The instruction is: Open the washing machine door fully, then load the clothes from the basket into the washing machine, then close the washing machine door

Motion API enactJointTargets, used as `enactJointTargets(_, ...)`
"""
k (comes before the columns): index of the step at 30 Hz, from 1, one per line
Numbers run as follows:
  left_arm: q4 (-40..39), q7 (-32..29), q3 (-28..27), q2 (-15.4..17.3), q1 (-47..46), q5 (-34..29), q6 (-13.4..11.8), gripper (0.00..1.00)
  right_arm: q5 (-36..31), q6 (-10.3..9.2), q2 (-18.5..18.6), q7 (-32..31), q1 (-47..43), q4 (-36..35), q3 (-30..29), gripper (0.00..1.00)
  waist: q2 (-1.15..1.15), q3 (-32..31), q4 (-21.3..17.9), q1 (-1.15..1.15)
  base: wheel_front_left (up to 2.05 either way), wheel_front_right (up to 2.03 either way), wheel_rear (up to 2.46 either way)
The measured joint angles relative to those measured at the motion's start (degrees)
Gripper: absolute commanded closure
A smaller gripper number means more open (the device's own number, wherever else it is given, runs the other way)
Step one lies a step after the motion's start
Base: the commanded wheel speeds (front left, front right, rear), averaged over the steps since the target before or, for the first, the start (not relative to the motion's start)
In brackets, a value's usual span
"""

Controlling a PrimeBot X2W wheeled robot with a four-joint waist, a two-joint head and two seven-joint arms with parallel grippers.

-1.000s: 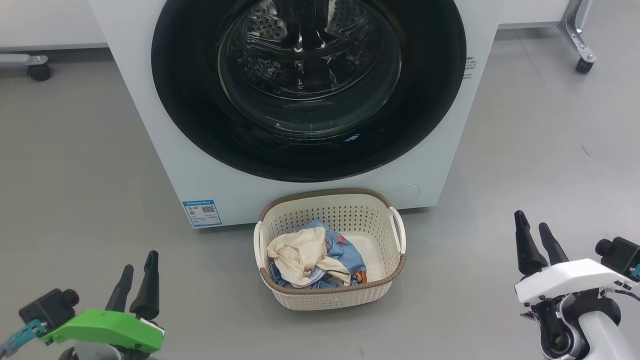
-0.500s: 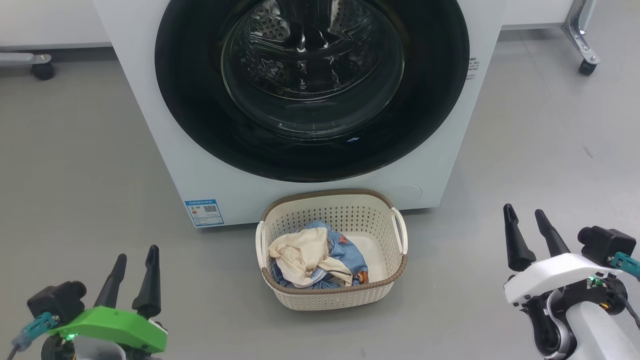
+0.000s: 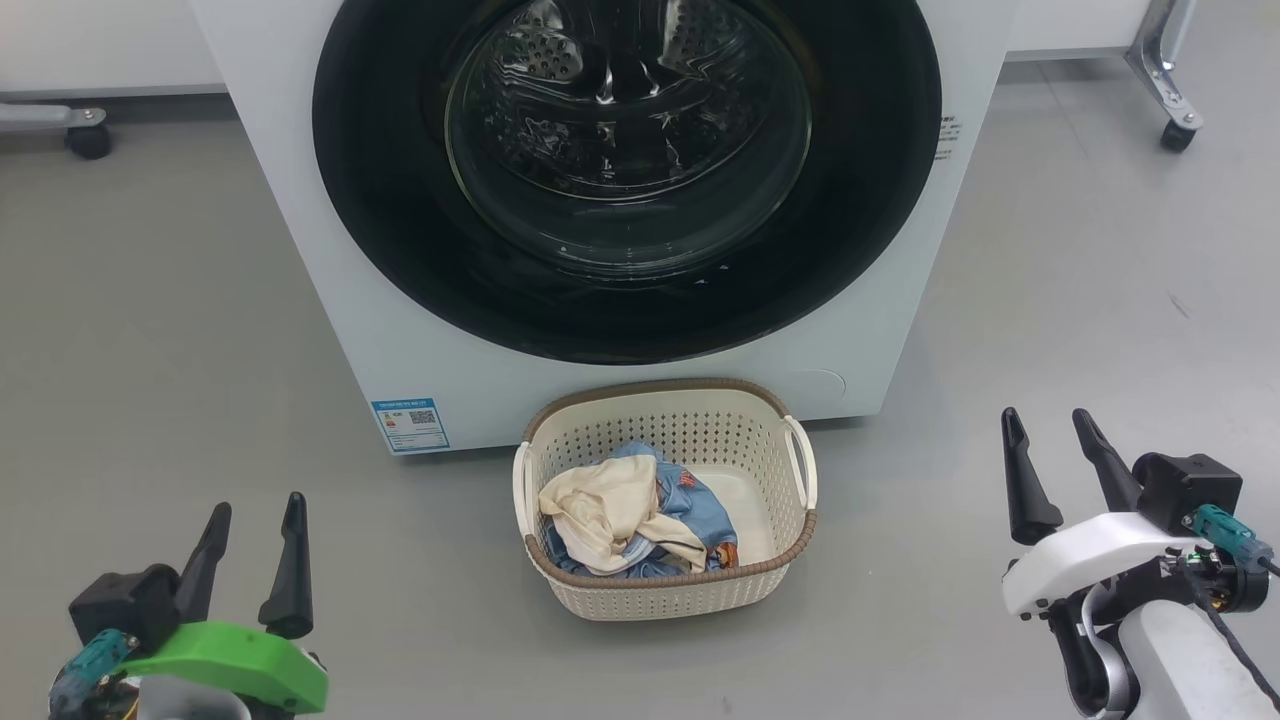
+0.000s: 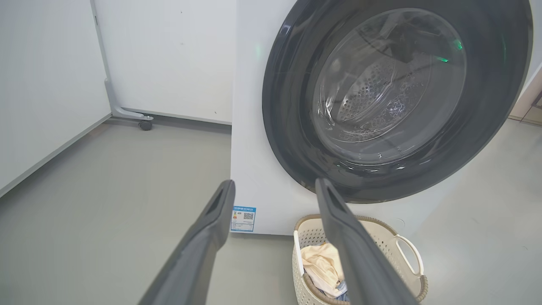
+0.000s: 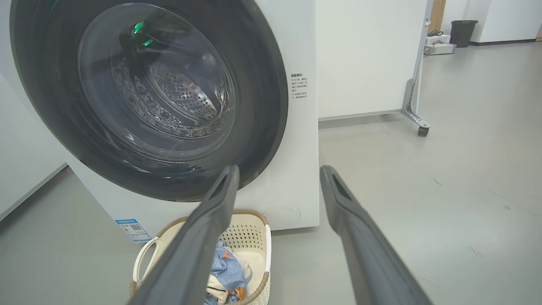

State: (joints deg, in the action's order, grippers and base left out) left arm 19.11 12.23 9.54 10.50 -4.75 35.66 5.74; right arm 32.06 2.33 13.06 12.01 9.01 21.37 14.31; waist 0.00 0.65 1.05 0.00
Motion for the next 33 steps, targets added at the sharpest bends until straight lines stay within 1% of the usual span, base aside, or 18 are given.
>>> enactJointTargets(2, 0.3, 0.5, 0.0, 0.0, 0.0, -1.7, -0.4, 0.00, -1.2, -0.05, 0.2, 0.5, 0.0, 0.3, 0.5, 0.00, 0.00, 0.0, 0.0, 0.00, 0.00, 0.00, 0.00)
enactJointTargets(11, 0.8, 2.1, -0.6, -0.4, 0.0, -7.8, -0.4, 0.00, -6.0, -0.86, 0.7, 2.0, 1.3, 0.7, 1.4, 0.00, 0.00, -0.2, 0.1, 0.00, 0.00, 0.00, 0.00)
enactJointTargets(19, 1.4, 2.2, -2.4, -1.0, 0.0, -8.7, -0.4, 0.00, -6.0, -1.02, 0.5, 2.0, 1.3, 1.1, 0.6, 0.00, 0.00, -0.4, 0.1, 0.00, 0.00, 0.00, 0.00)
enactJointTargets(23, 2.1, 2.2, -3.6, -2.0, 0.0, -9.2, -0.4, 0.00, -6.0, -2.01, 0.4, 2.0, 1.3, 1.4, -0.6, 0.00, 0.00, -0.5, 0.1, 0.00, 0.00, 0.00, 0.00)
enactJointTargets(25, 2.3, 2.2, -4.0, -2.1, 0.0, -9.4, -0.4, 0.00, -6.0, -2.08, 0.4, 2.0, 1.3, 1.6, -1.1, 0.00, 0.00, -0.6, 0.2, 0.00, 0.00, 0.00, 0.00)
enactJointTargets(30, 2.5, 2.2, -4.8, -2.4, 0.0, -10.1, -0.4, 0.00, -6.0, -3.07, 0.3, 2.0, 1.3, 1.8, -1.6, 0.00, 0.00, -0.7, 0.2, 0.00, 0.00, 0.00, 0.00)
enactJointTargets(33, 2.6, 2.2, -5.8, -2.5, 0.0, -10.5, -0.4, 0.00, -6.0, -3.09, 0.1, 2.0, 1.2, 1.9, -2.0, 0.00, 0.00, -0.8, 0.2, 0.00, 0.00, 0.00, 0.00)
